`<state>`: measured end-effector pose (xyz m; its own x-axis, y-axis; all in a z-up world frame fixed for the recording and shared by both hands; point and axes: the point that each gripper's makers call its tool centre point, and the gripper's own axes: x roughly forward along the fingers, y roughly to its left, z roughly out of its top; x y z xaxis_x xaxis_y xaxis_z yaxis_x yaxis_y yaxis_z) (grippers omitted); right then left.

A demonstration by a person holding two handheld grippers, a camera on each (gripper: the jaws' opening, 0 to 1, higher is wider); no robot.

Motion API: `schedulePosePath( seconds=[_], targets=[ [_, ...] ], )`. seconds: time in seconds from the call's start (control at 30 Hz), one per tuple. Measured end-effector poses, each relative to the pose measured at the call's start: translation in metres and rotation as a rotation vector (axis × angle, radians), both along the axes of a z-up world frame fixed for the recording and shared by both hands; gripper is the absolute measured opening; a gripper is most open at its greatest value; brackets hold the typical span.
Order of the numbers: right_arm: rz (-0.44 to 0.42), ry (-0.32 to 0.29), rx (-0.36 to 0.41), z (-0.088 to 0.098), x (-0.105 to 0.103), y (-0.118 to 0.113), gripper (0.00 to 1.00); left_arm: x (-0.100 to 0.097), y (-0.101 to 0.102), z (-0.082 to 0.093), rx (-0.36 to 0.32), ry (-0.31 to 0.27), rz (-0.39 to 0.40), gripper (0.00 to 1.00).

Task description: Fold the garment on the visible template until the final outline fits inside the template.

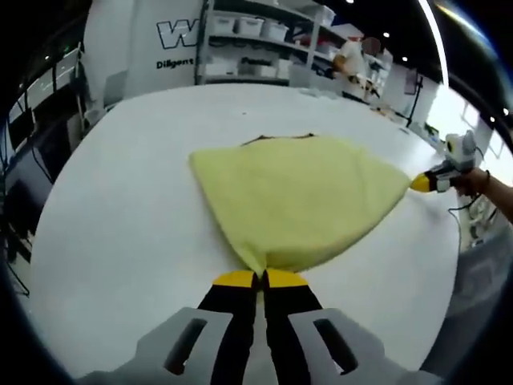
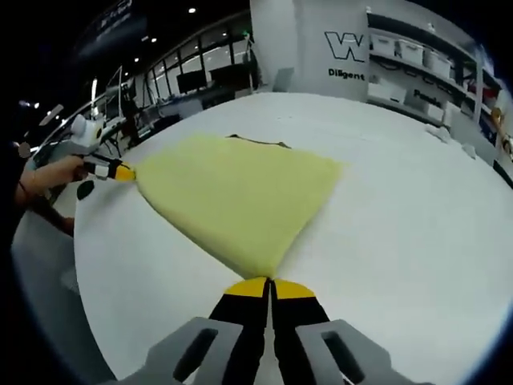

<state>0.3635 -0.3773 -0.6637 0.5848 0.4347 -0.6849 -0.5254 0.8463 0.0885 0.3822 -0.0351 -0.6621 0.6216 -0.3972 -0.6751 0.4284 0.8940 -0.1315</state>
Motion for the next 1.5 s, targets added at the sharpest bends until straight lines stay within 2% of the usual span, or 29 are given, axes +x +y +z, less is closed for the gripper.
schedulePosePath(
  seconds=[0.3,0.47,0.77,0.9,0.93,1.0,1.07,1.1,1.13,1.27,1.5],
  targets=[
    [0.003,0.027,-0.027,-0.005,-0.006,-0.002,0.00,-0.006,0.000,0.001,-0.006,-0.002,-0.013,0.00],
    [0.004,0.036,-0.036,-0.005,-0.010,-0.003,0.00,-0.015,0.002,-0.001,0.033,-0.002,-0.060,0.00],
    [-0.009,0.054,-0.046,-0.005,-0.019,-0.008,0.00,-0.034,0.005,-0.002,0.010,0.023,-0.116,0.00],
    [-0.018,0.063,-0.044,-0.005,-0.023,-0.009,0.00,-0.040,0.010,-0.006,0.054,0.031,-0.147,0.00],
    [-0.019,0.064,-0.044,-0.005,-0.024,-0.010,0.00,-0.040,0.012,-0.006,0.051,0.032,-0.147,0.00],
    [-0.024,0.066,-0.044,-0.006,-0.025,-0.010,0.00,-0.040,0.010,-0.002,-0.008,0.038,-0.119,0.00],
    [-0.020,0.077,-0.066,-0.008,-0.028,-0.013,0.00,-0.040,0.012,-0.002,0.000,0.036,-0.116,0.00],
    [-0.019,0.087,-0.120,-0.012,-0.031,-0.021,0.00,-0.040,0.012,-0.002,0.006,0.035,-0.120,0.00],
    [-0.018,0.097,-0.132,-0.014,-0.034,-0.023,0.00,-0.041,0.011,-0.002,0.009,0.032,-0.127,0.00],
    [-0.029,0.101,-0.057,-0.010,-0.040,-0.019,0.00,-0.042,0.011,-0.003,0.027,0.026,-0.134,0.00],
    [-0.040,0.095,-0.043,-0.005,-0.043,-0.019,0.00,-0.040,0.015,-0.007,0.072,0.021,-0.138,0.00]
  ],
)
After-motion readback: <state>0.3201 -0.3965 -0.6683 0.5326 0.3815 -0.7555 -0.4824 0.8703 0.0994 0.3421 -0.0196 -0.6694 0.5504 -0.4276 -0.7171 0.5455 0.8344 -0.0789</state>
